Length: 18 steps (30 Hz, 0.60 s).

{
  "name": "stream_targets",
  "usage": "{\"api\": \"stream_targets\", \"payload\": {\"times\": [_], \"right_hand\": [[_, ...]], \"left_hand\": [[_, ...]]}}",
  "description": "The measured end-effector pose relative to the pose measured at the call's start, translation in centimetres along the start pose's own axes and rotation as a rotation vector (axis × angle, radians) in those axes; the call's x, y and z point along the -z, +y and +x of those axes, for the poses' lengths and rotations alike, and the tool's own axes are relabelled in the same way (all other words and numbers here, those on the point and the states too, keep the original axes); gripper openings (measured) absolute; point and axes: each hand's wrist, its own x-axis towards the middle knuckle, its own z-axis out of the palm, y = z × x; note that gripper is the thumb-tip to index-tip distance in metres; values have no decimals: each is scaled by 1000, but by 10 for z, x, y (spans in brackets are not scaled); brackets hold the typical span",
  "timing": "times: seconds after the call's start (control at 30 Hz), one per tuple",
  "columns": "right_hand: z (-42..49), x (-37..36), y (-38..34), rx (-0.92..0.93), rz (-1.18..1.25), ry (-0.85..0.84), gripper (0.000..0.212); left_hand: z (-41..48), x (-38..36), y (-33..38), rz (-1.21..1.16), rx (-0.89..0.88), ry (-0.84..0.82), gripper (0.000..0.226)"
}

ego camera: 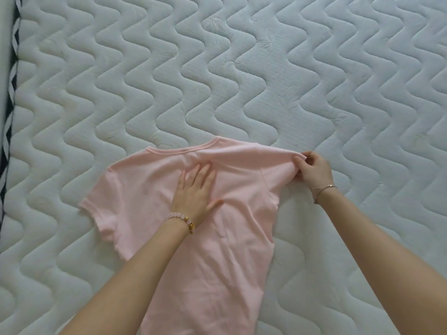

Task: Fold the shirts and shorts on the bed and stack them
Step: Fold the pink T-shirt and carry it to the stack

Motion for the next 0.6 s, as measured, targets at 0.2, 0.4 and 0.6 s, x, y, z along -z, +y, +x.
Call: {"api": "stream_targets", "payload": {"times": [0.2, 0.4, 0.6], "right_hand": [[0, -1, 5, -27, 78, -27, 10], [-44, -3, 33, -128, 171, -28, 25], [-79, -18, 39, -178, 167, -90, 13]], "left_hand": [[1, -4, 0, -3, -32, 66, 75], [-8, -1, 12, -21, -35, 70, 69], [-36, -10, 29, -64, -11, 69, 66]]}}
